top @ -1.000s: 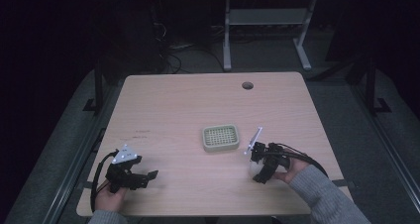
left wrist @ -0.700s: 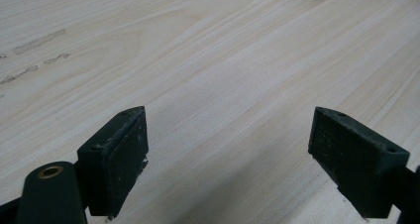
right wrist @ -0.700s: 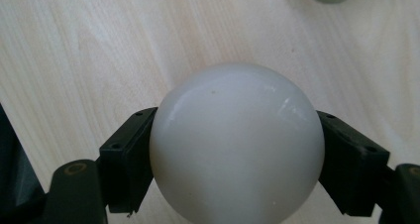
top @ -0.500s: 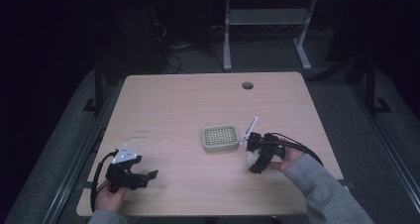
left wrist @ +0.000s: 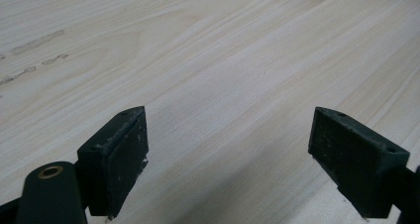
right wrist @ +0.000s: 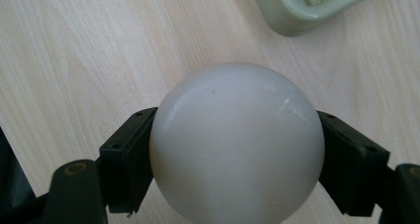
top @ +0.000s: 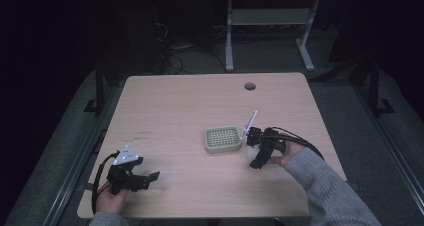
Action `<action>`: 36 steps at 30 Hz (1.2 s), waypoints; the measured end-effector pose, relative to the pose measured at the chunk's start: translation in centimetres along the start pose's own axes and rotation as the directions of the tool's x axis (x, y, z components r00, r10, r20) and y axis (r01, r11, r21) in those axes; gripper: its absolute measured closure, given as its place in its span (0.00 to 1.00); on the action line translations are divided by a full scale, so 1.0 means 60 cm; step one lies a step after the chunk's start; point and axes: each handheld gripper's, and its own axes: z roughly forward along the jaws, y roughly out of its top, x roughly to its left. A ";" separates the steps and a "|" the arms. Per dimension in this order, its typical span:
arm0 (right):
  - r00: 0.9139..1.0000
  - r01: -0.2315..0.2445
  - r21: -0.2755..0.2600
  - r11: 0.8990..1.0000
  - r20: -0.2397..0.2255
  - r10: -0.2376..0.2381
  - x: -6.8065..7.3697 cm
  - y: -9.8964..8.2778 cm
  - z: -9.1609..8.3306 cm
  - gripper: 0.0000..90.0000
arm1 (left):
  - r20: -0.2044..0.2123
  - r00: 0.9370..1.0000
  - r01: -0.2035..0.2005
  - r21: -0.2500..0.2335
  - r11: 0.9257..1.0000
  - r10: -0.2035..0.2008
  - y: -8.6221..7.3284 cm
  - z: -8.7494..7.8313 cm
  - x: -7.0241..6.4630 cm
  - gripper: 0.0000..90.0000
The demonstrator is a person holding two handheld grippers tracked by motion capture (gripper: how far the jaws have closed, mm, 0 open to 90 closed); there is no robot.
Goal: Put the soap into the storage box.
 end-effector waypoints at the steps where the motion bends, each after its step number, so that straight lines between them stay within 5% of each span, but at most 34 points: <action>1: 1.000 0.002 -0.002 1.000 0.003 -0.002 -0.002 0.004 -0.002 0.26 | 0.000 1.000 -0.001 0.000 1.000 0.001 0.000 0.000 0.000 0.17; 36: 0.999 0.020 0.024 1.000 -0.026 -0.020 -0.041 0.079 -0.001 0.26 | -0.002 1.000 -0.007 -0.004 1.000 0.007 0.001 -0.002 -0.001 0.17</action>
